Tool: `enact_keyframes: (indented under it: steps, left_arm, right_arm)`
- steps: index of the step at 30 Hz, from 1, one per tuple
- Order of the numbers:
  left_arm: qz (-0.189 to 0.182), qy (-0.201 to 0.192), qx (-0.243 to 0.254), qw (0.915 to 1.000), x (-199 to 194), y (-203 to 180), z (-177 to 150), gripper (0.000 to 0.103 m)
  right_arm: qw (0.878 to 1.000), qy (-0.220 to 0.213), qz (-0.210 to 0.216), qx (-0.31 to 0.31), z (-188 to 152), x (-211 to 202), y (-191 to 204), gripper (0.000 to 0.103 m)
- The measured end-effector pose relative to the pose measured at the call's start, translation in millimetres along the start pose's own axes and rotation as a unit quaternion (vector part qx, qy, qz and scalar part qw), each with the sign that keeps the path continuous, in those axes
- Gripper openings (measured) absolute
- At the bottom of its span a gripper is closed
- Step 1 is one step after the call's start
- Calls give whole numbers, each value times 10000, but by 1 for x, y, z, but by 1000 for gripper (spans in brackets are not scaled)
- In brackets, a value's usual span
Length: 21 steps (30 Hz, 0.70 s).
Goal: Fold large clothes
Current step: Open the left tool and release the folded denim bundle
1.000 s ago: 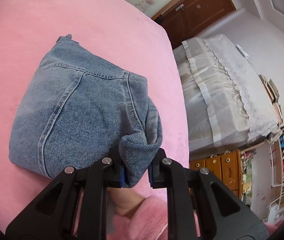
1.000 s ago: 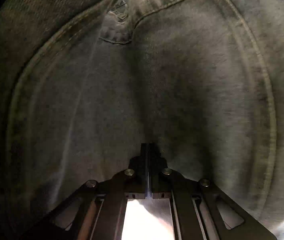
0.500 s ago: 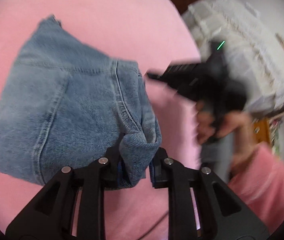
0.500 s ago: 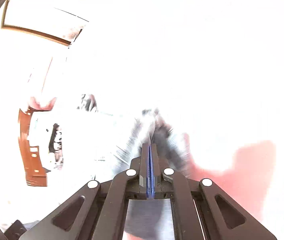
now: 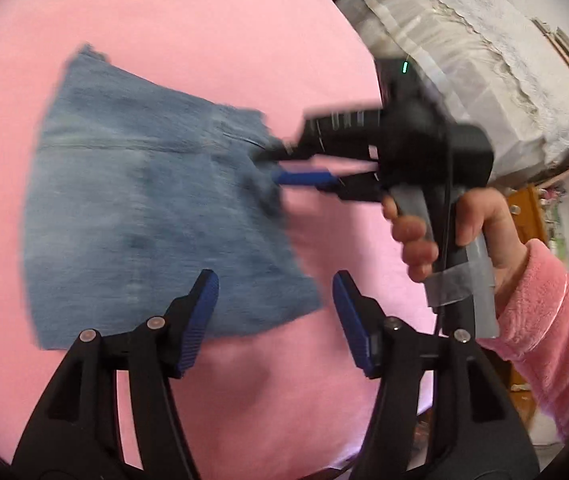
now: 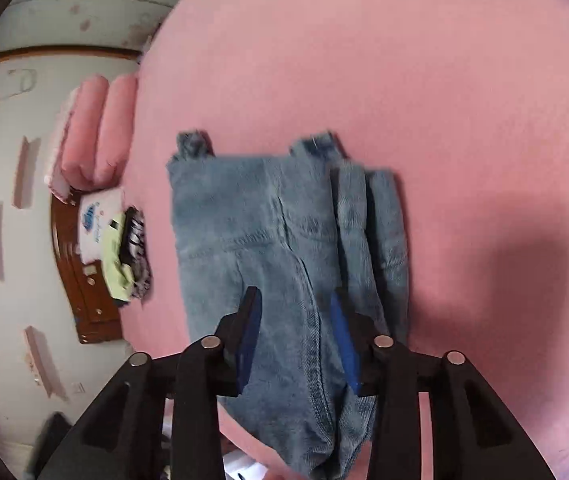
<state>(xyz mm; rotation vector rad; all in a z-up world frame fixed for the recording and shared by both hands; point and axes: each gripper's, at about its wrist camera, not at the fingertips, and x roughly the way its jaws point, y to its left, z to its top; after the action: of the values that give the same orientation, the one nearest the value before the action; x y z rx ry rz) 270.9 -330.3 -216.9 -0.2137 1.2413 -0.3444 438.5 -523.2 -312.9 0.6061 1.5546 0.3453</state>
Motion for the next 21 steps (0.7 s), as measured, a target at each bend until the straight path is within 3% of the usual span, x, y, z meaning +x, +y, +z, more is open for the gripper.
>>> enact_keyframes:
  steps: [2,7,12,21]
  left_arm:
    - [394,-142,-101,9991,-16,21,-1,56]
    - [810,-152,-1028,9913,-30,87,-8,56]
    - [1516,-6,-1302,9798,-32,132,-10,56]
    - [1573,-30,-1451,9768,-38,135,-13,56]
  right_arm:
    - [9990,120,-412,-89,1,12,3,38]
    - [9989,422,-209,21,-16,49,7,38]
    - [9956,308,-787,-401,-24,68,25,38]
    - [9934,-43,-1116,-253,-18,68,30,30]
